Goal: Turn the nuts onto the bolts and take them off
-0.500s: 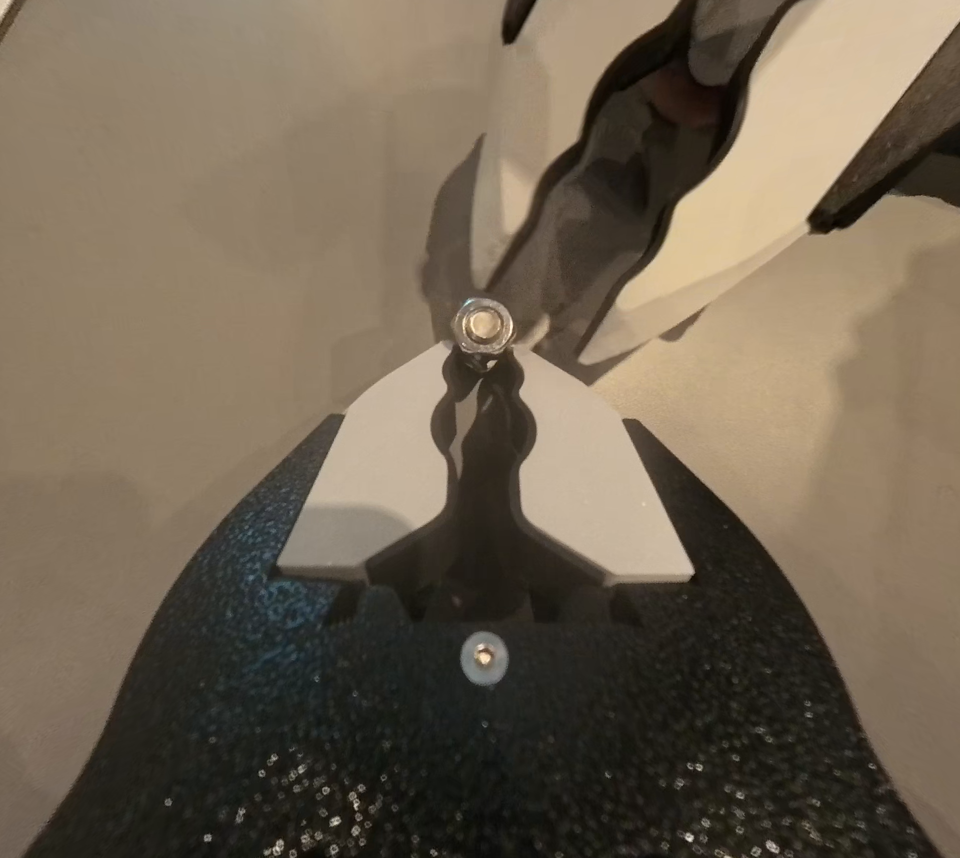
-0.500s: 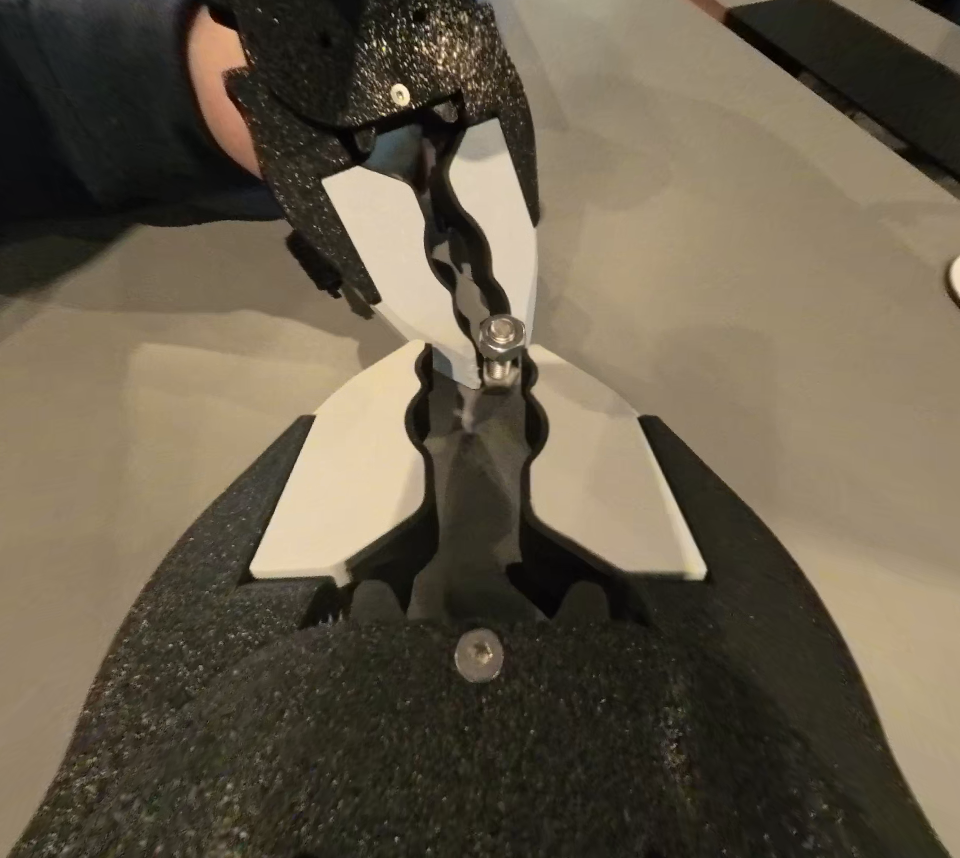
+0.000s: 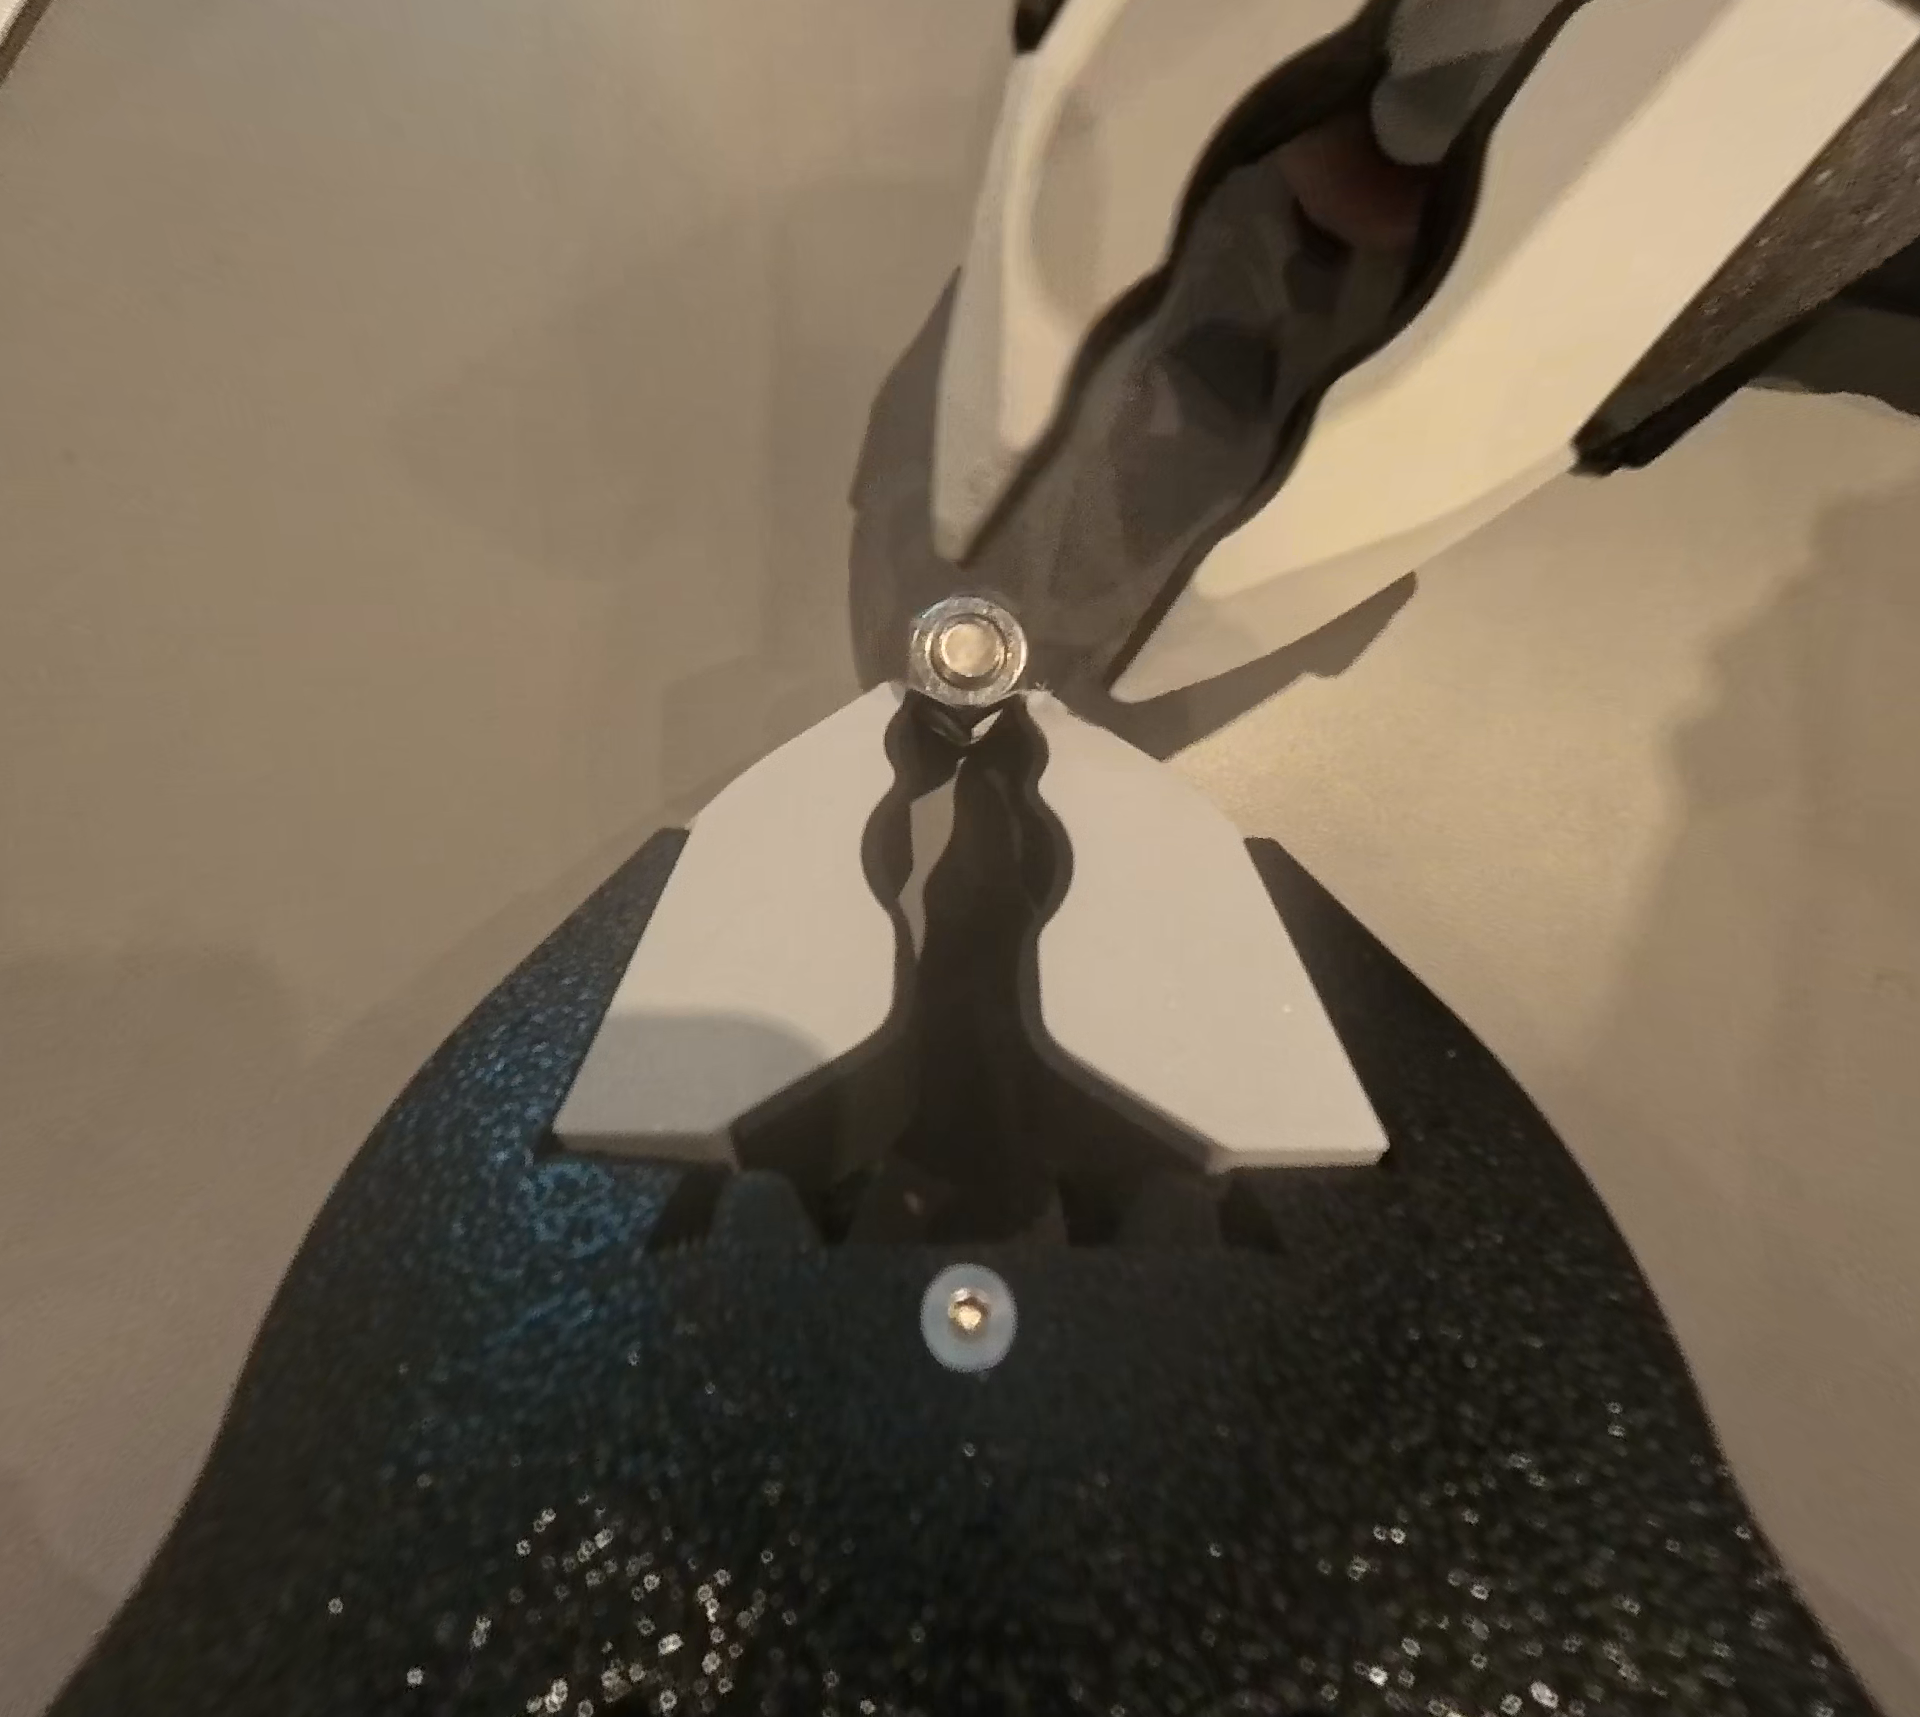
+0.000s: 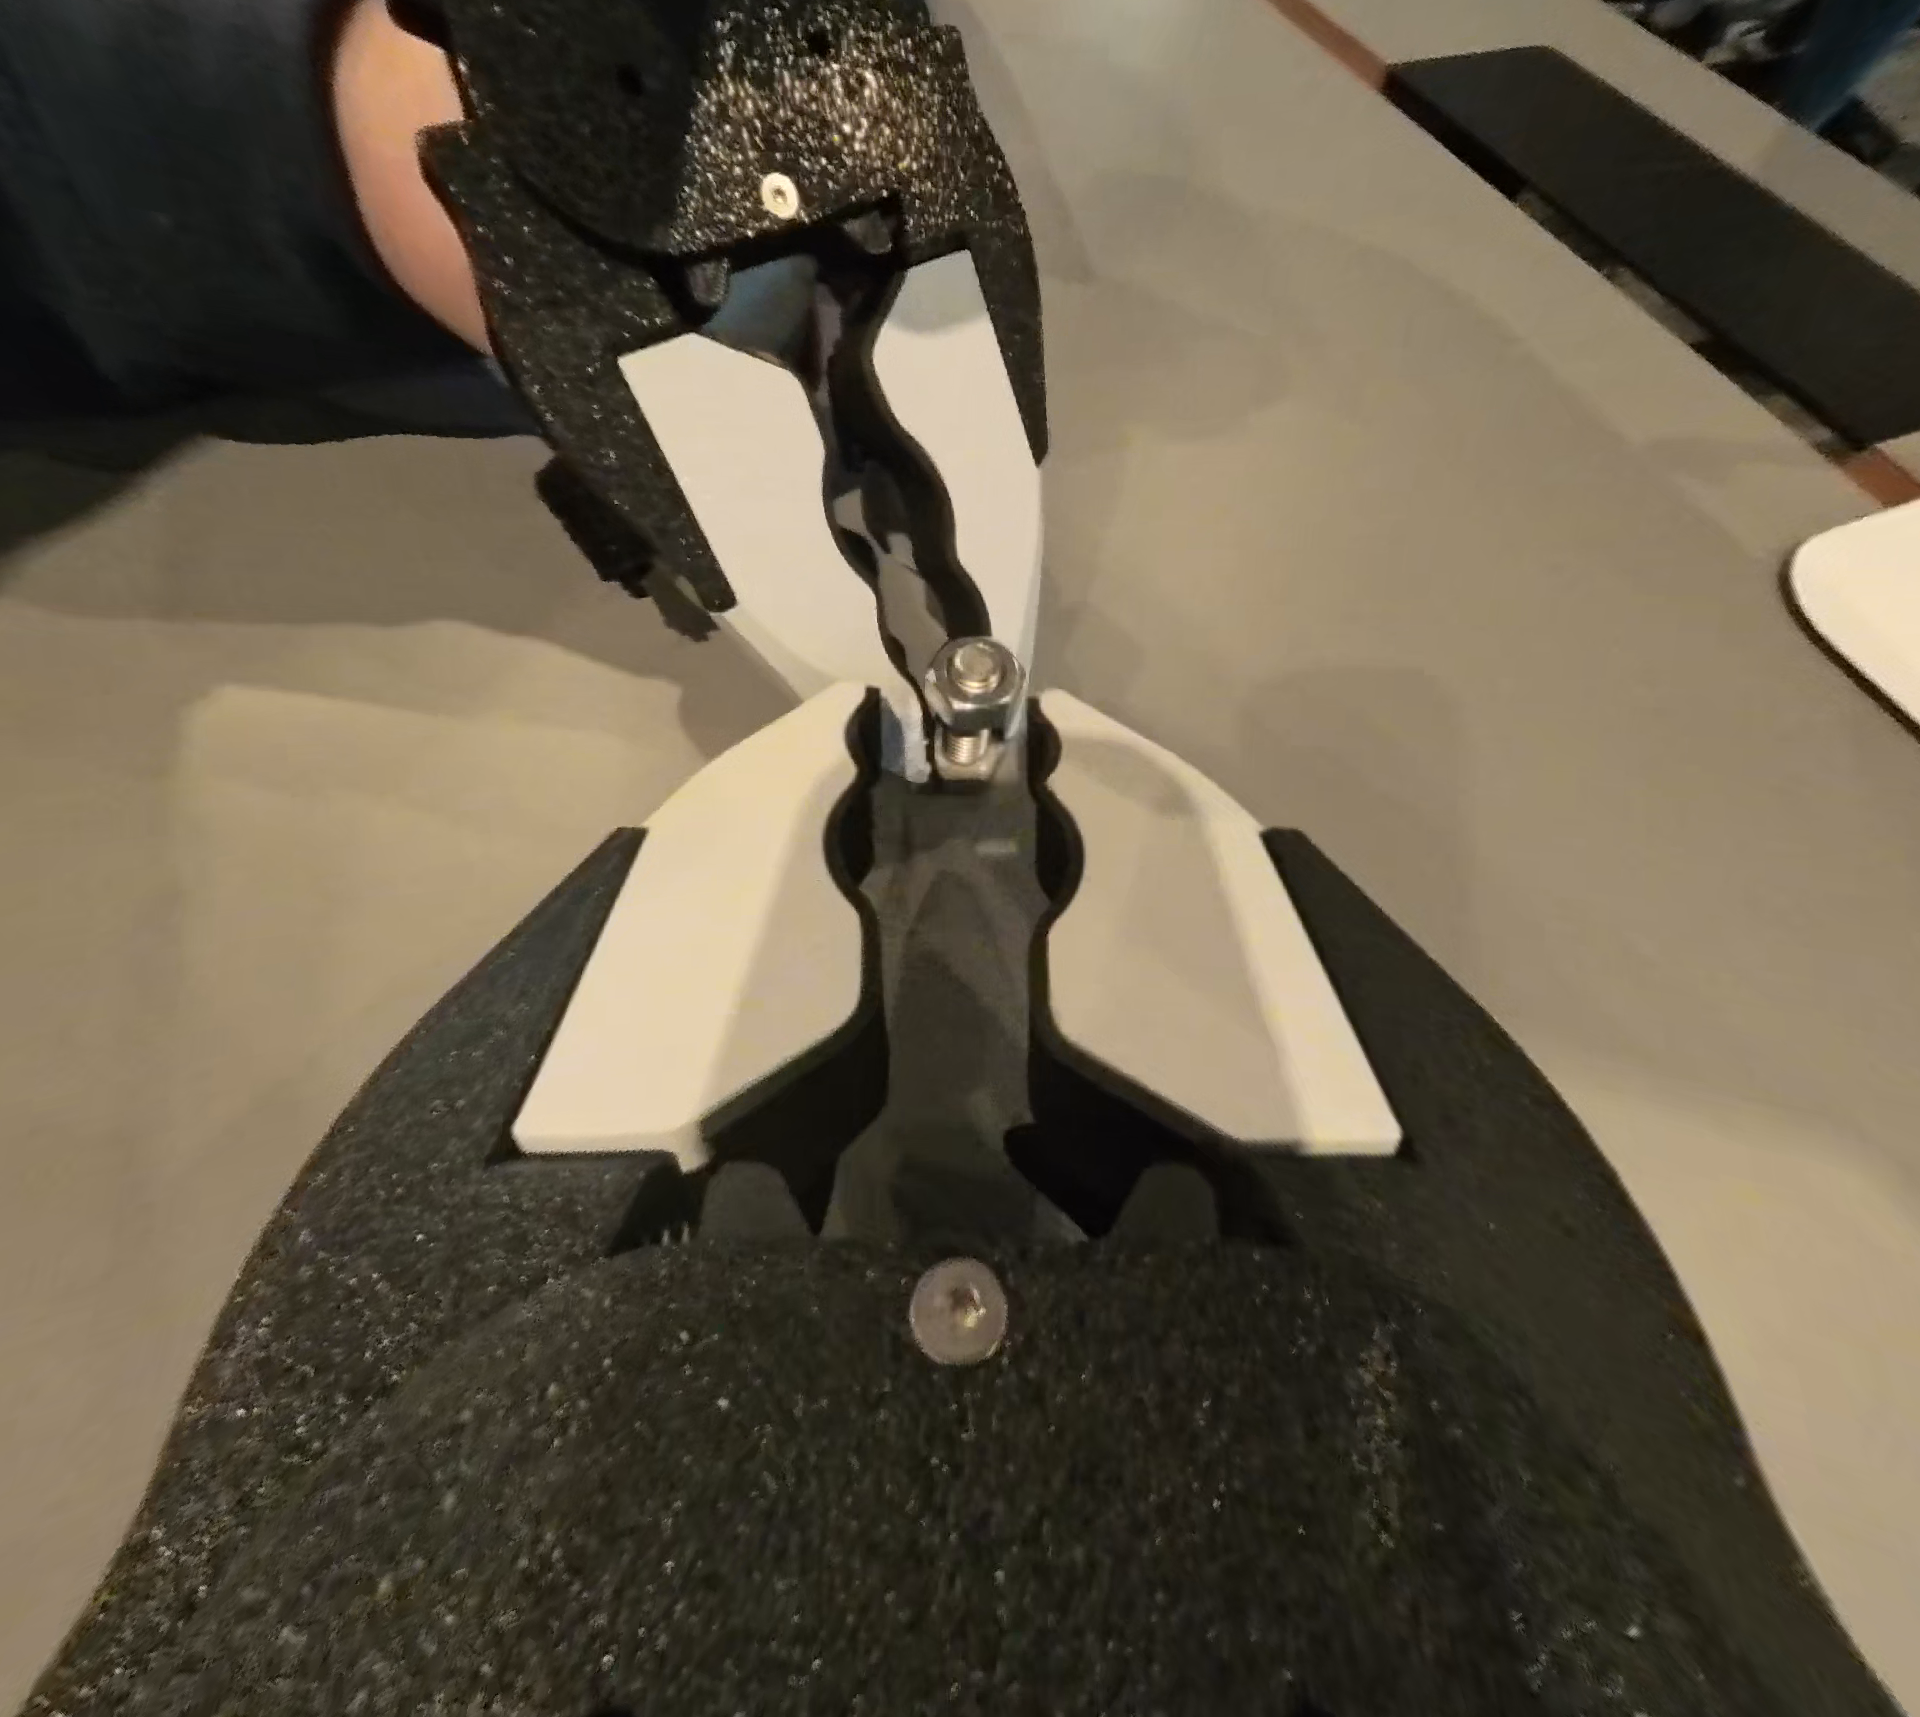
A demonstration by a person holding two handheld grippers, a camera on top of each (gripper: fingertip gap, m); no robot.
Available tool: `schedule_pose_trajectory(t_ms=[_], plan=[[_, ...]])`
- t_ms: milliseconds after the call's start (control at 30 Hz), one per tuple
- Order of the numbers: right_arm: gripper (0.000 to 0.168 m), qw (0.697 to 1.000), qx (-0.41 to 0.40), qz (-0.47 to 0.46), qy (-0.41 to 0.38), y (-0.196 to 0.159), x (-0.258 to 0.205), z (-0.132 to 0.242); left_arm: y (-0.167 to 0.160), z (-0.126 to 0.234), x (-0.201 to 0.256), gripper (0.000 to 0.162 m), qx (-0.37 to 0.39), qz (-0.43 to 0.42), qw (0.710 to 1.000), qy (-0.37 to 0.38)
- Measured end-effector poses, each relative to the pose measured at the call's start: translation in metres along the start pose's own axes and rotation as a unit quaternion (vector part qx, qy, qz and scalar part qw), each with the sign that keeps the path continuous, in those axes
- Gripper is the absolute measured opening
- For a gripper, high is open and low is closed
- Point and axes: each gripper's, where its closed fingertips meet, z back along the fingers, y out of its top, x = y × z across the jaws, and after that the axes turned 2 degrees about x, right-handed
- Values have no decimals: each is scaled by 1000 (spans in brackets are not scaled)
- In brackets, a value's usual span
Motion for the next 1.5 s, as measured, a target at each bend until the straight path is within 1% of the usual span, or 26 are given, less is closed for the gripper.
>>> schedule_pose_trajectory(t_ms=[33,67,133,167,200,267,333,433,467,500,533,567,700,800,967,1033,1133,1300,1400,1500], plan=[[27,1000,-3,0,4,-1,-1,0,0,0,0,15,0,0,1000,0],[20,1000,-3,1,17,-1,-5,0,0,0,0,15,0,0,1000,0],[7,997,-1,-7,71,-1,-20,3,0,0,0,15,0,0,1000,0],[0,997,0,-15,70,-1,-19,4,0,0,0,15,0,0,1000,0],[1,998,4,-16,59,0,-15,4,0,0,0,15,0,0,1000,0],[11,999,13,-15,25,2,-4,4,0,0,0,15,0,0,1000,0],[21,1000,12,-17,11,2,0,4,0,0,0,15,0,0,1000,0],[22,1000,0,-11,10,-1,-1,1,0,0,0,15,0,0,1000,0],[17,1000,-2,-5,23,-1,-5,1,0,0,0,15,0,0,1000,0],[3,999,-4,-2,49,-2,-13,2,0,0,0,15,0,0,1000,0],[0,998,-6,-5,67,-2,-19,2,0,0,0,15,0,0,1000,0],[0,998,-7,-9,68,-2,-19,2,0,0,0,15,0,0,1000,0],[11,1000,15,-8,19,3,-4,2,0,0,0,15,0,0,1000,0],[19,1000,23,-5,5,5,0,4,0,0,0,15,0,0,1000,0],[16,993,83,23,-77,18,17,18,0,0,0,15,1,-1,1000,1],[15,989,105,35,-97,22,20,25,0,0,0,15,1,-2,1000,3],[13,986,128,48,-96,26,15,31,0,0,0,15,3,-2,1000,13],[13,987,121,61,-86,24,5,30,0,0,0,15,3,4,1000,17],[11,988,128,50,-71,26,1,29,0,0,0,15,1,9,1000,15],[11,992,116,27,-42,24,1,25,0,0,0,15,3,5,1000,20]])
